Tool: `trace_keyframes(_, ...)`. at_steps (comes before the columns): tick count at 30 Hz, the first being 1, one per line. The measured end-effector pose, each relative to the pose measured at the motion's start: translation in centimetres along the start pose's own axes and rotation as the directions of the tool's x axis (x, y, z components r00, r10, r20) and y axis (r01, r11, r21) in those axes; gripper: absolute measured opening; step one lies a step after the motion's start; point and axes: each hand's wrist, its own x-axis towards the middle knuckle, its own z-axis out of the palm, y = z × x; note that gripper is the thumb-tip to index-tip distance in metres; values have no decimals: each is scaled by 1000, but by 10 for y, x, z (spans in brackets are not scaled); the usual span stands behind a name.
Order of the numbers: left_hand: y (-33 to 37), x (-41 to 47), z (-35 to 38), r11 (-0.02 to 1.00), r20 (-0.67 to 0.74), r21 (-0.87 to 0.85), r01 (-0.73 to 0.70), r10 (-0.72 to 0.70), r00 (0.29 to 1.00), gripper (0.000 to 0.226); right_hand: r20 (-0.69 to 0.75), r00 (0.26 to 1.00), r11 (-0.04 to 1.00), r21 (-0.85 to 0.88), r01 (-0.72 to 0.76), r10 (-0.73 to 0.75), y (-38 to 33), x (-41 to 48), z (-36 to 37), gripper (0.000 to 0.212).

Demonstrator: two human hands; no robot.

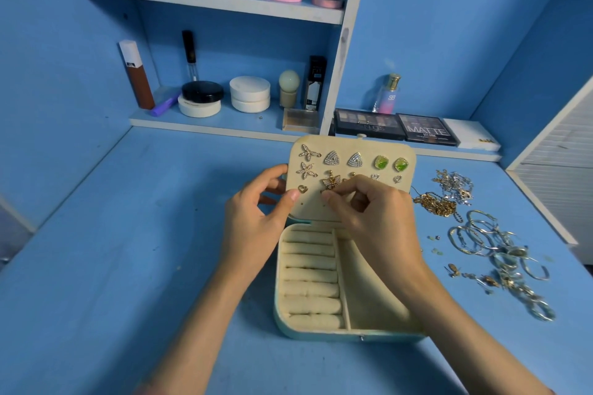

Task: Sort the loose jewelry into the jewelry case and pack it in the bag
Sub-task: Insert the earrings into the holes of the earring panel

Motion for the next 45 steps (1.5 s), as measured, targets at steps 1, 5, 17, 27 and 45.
trace_keyframes(1,1,0,0,1000,0,-2,2,-2,1000,29,-25,1000,999,-33,13,-14,-1,0,1,8)
trace_keyframes(5,2,0,0,1000,2,-2,16,-16,1000,27,-65,994,990,-120,79,-87,-3,-3,2,5)
trace_keyframes(17,11,-3,7,987,-18,151,-51,54,998,45,-41,992,985,-127,115,-121,0,-17,-7,12)
trace_keyframes(27,17,-5,10,967,-27,251,-46,55,998,37,33,999,996,87,-36,33,0,-29,-16,23)
trace_keyframes(45,19,-5,11,962,-35,272,-10,21,999,34,220,903,649,635,-419,368,-19,-32,-13,21)
